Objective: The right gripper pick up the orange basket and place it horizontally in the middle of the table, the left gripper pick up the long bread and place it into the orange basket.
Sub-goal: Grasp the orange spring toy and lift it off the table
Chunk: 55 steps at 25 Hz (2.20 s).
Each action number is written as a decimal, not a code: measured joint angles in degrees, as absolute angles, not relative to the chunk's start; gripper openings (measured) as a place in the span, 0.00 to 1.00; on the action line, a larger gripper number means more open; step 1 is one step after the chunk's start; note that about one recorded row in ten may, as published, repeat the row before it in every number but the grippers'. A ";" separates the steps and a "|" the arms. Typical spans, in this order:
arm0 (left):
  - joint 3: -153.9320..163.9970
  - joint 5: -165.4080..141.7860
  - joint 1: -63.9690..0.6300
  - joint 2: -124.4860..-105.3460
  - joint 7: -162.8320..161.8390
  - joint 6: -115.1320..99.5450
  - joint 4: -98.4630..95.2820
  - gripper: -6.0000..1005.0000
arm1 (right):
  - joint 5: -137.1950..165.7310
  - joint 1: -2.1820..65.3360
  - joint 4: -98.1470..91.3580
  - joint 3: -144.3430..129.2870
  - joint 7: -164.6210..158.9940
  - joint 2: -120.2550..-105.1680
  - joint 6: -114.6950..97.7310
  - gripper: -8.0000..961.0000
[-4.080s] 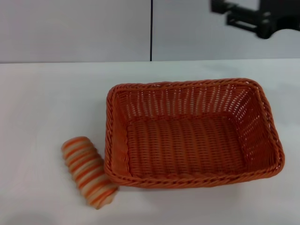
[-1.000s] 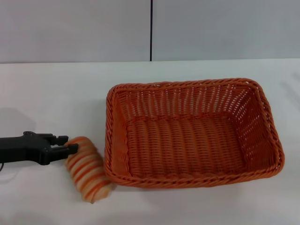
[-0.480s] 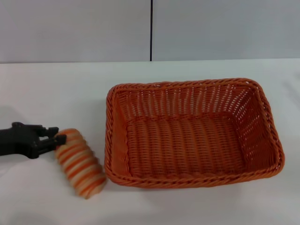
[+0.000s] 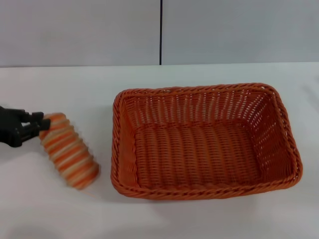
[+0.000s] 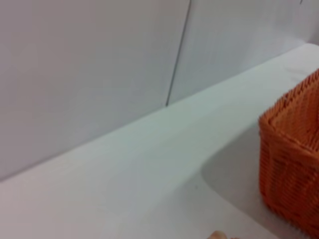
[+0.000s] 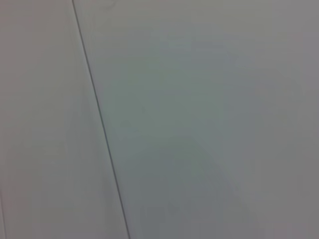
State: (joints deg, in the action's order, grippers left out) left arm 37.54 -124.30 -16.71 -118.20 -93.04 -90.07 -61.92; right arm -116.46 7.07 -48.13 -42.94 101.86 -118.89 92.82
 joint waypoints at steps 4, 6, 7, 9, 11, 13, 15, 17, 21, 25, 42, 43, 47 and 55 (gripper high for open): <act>37.31 -122.98 -16.39 -118.10 -94.06 -91.13 -65.55 0.24 | -116.53 7.05 -48.07 -42.72 101.86 -118.91 92.82 0.57; 37.02 -122.29 -16.28 -118.09 -95.06 -92.28 -69.14 0.23 | -116.54 7.06 -48.07 -42.68 101.86 -118.91 92.83 0.57; 36.95 -122.17 -16.25 -118.11 -95.40 -92.56 -70.20 0.22 | -116.54 7.09 -48.07 -42.65 101.86 -118.92 92.85 0.57; 36.88 -121.91 -16.22 -118.15 -96.19 -92.99 -72.19 0.21 | -116.55 7.21 -48.07 -42.61 101.86 -118.92 92.89 0.57; 36.74 -120.81 -16.22 -118.13 -98.85 -93.86 -77.21 0.20 | -116.55 7.36 -48.07 -42.60 101.86 -118.92 92.94 0.57; 36.71 -120.18 -16.32 -118.04 -99.94 -94.26 -79.03 0.17 | -116.54 7.44 -48.07 -42.60 101.85 -118.92 93.20 0.57; 36.78 -119.18 -16.63 -117.99 -101.79 -95.73 -82.29 0.14 | -116.55 7.44 -48.07 -42.61 101.85 -118.97 93.39 0.57; 37.11 -118.94 -16.83 -117.98 -102.56 -96.26 -83.37 0.11 | -116.55 7.45 -47.90 -42.62 101.86 -118.99 93.47 0.57; 37.21 -119.49 -17.77 -117.95 -103.15 -95.93 -79.91 0.03 | -116.55 7.42 -47.38 -42.63 101.86 -118.96 93.55 0.57; 38.02 -122.59 -19.08 -118.24 -103.33 -94.47 -74.92 0.03 | -116.55 7.60 -46.70 -42.63 101.86 -118.91 93.56 0.57; 55.53 -132.37 -17.38 -118.28 -100.62 -86.48 -78.56 0.35 | -116.14 7.50 -44.49 -42.62 102.74 -118.85 93.72 0.57; 56.77 -133.47 -17.39 -118.32 -100.86 -85.72 -79.06 0.39 | -116.13 7.42 -44.43 -42.62 102.96 -118.85 93.71 0.57; 62.29 -138.24 -17.38 -118.44 -102.68 -81.46 -81.21 0.57 | -116.13 7.56 -43.17 -42.51 103.67 -118.70 93.62 0.57; 65.23 -145.90 -20.00 -118.45 -107.17 -79.86 -83.28 0.80 | -116.10 7.74 -42.59 -41.64 104.07 -118.64 93.45 0.57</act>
